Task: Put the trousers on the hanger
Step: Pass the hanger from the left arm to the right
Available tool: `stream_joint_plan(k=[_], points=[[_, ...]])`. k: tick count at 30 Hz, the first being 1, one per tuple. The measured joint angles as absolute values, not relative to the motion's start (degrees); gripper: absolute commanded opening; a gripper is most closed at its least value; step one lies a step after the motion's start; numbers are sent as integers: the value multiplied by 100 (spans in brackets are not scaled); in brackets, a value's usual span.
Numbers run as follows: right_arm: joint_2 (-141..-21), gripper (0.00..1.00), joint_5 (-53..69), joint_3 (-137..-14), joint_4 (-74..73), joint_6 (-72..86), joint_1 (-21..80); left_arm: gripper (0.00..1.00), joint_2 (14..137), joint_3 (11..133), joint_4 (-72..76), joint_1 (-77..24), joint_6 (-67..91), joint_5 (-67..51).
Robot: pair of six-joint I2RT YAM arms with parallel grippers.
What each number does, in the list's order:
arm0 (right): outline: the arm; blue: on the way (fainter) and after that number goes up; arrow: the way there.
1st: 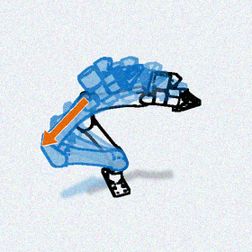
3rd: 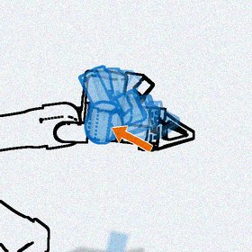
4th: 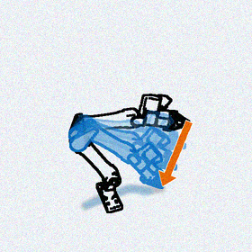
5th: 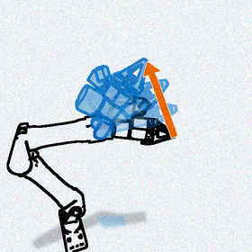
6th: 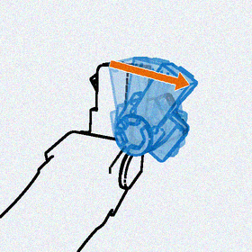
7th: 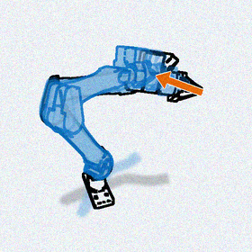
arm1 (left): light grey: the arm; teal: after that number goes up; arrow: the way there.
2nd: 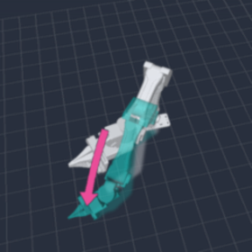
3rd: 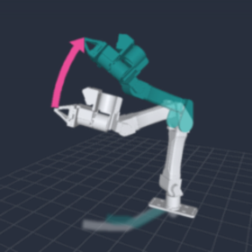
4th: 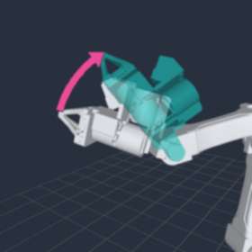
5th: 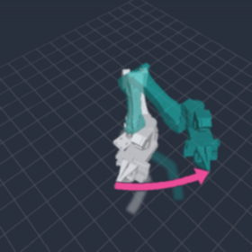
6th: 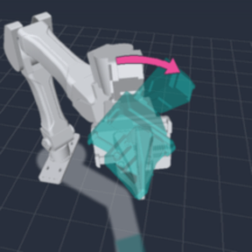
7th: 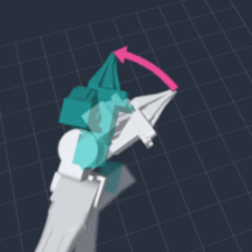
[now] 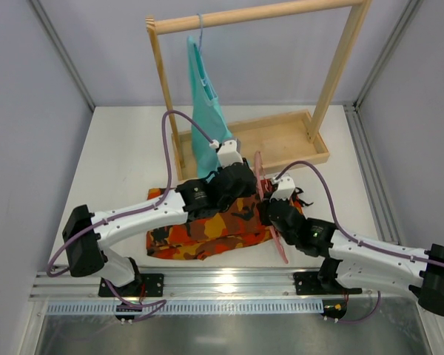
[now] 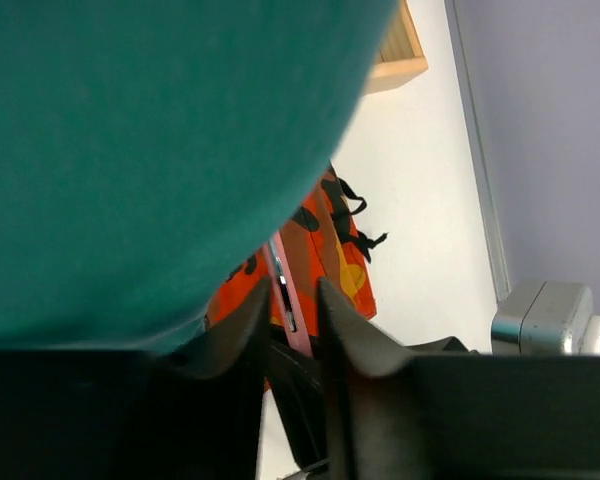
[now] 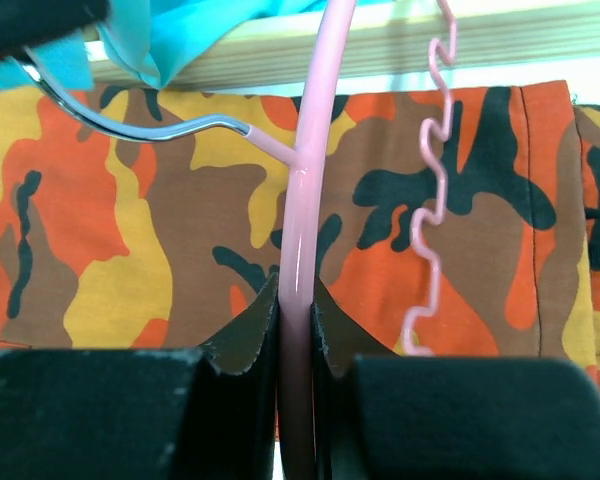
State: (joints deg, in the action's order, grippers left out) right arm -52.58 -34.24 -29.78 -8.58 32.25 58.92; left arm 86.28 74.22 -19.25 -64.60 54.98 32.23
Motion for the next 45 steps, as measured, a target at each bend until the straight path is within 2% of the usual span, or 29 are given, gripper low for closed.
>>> stream_joint_plan(k=[4, 5, 6, 8, 14, 15, 16, 21, 27, 35, 42, 45], points=[[-4956, 4, -3291, -2705, -775, 3293, 5874, 50, 8621, 7422, -1927, -6447, 5433, 3124], [-4779, 4, -3245, -2609, -777, 3317, 5872, 61, 8608, 7422, -1933, -6442, 5358, 3070], [-4611, 4, -3203, -2534, -790, 3336, 5870, 65, 8591, 7424, -1942, -6442, 5293, 3028], [-4239, 4, -3065, -2449, -860, 3395, 5867, 73, 8541, 7465, -2018, -6442, 5194, 2899], [-3238, 4, -2399, -2386, -904, 3660, 5865, 84, 8379, 7935, -2517, -6442, 4998, 2554], [-3120, 4, -2246, -2366, -908, 3732, 5863, 94, 8298, 7972, -2606, -6436, 4976, 2521], [-3061, 4, -2147, -2357, -915, 3769, 5863, 100, 8213, 7983, -2700, -6429, 4941, 2493], [-3024, 4, -1520, -2355, -1229, 3806, 5865, 100, 7762, 8047, -3356, -6208, 4928, 2418], [-2875, 4, -1306, -2355, -1339, 3900, 5865, 100, 6842, 7752, -3750, -5400, 4925, 2191], [-3352, 4, -1229, -2093, -113, 4246, 5865, 99, 6307, 7091, -4158, -4112, 4901, 1763], [-3883, 4, -1422, -1892, 980, 4554, 5865, 94, 5745, 6016, -4158, -2488, 4919, 1164], [-4132, 4, -1597, -1743, 1422, 4733, 5865, 94, 5653, 5527, -4150, -2093, 4908, 954]])
